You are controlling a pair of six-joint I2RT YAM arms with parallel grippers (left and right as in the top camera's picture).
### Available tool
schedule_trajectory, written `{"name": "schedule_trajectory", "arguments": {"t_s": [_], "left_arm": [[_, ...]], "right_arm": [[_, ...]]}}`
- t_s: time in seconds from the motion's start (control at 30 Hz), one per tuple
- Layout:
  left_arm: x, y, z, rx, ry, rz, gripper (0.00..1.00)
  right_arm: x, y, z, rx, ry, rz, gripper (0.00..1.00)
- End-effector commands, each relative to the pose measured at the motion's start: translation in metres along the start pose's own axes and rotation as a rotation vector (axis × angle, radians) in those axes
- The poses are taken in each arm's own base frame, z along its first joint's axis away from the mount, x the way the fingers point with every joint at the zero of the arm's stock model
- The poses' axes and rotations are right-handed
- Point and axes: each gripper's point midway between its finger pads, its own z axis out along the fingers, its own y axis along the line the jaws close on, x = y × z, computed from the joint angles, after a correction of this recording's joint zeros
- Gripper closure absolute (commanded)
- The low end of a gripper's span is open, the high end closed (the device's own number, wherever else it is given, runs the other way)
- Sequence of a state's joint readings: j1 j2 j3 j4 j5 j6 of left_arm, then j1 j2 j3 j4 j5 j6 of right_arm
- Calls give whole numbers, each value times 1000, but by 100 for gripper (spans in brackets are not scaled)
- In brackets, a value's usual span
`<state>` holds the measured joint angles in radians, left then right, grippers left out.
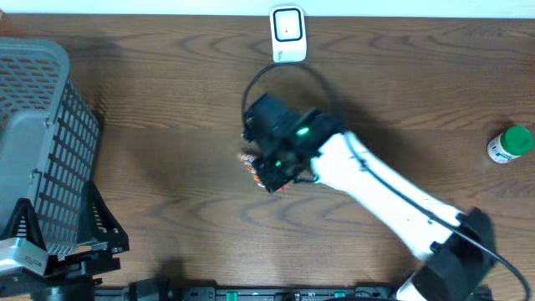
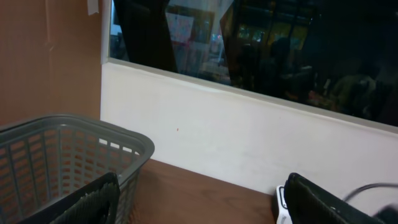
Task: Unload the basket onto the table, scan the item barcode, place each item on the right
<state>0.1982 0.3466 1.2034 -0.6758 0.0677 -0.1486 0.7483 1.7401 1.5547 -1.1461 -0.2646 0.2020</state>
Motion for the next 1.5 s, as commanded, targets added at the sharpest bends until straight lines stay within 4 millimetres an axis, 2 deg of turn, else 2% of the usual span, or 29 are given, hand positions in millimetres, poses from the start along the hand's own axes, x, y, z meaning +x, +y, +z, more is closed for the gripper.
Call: {"name": "schedule_trajectory", "arguments": {"t_s": [0.0, 0.13, 0.33, 0.5, 0.63, 0.67, 0.7, 0.73, 0.77, 0.87, 1.0, 1.03, 1.07, 1.1, 1.13, 1.17, 1.2, 1.33, 1.47], "left_arm": [[0, 2, -2, -8, -9, 21, 15], [0, 2, -2, -8, -9, 20, 15], [0, 2, -2, -8, -9, 20, 15], [0, 2, -2, -8, -8, 20, 15], [1, 2, -2, -8, -6, 20, 15], [1, 2, -2, -9, -4, 21, 15], [2, 2, -2, -10, 0, 20, 15], [3, 3, -2, -11, 3, 20, 15], [3, 3, -2, -14, 4, 21, 15], [4, 5, -2, -32, 4, 22, 15], [3, 9, -2, -63, -2, 25, 15], [3, 10, -2, -69, -3, 26, 15], [3, 11, -2, -74, -3, 26, 15], [3, 12, -2, -78, -1, 26, 15], [4, 12, -2, -81, 0, 26, 15], [4, 12, -2, -82, 2, 26, 15], [5, 12, -2, -82, 3, 26, 15], [9, 13, 1, -85, 15, 25, 15], [18, 16, 5, -89, 37, 25, 15]], "right_arm": [[7, 16, 4, -271, 77, 96, 99], [11, -2, 24, -406, 131, 238, 99], [13, -45, 49, -542, 200, 466, 99], [1, -101, 65, -550, 145, 591, 99], [-1, -145, 60, -536, 84, 687, 99], [-1, -155, 57, -532, 65, 704, 96], [-2, -166, 54, -530, 40, 721, 69], [-3, -174, 52, -528, 21, 732, 51], [-4, -181, 51, -519, 4, 741, 43], [-2, -199, 47, -495, -29, 753, 34], [-5, -200, 44, -487, -43, 724, 28], [-6, -199, 44, -478, -45, 713, 31], [-7, -198, 44, -464, -46, 701, 46], [-9, -196, 43, -446, -47, 687, 68], [-11, -194, 43, -423, -48, 667, 86], [-14, -190, 42, -410, -51, 648, 96], [-18, -186, 41, -406, -57, 627, 99], [-34, -170, 41, -405, -78, 599, 99], [-45, -174, 50, -313, -106, 628, 99]]}}
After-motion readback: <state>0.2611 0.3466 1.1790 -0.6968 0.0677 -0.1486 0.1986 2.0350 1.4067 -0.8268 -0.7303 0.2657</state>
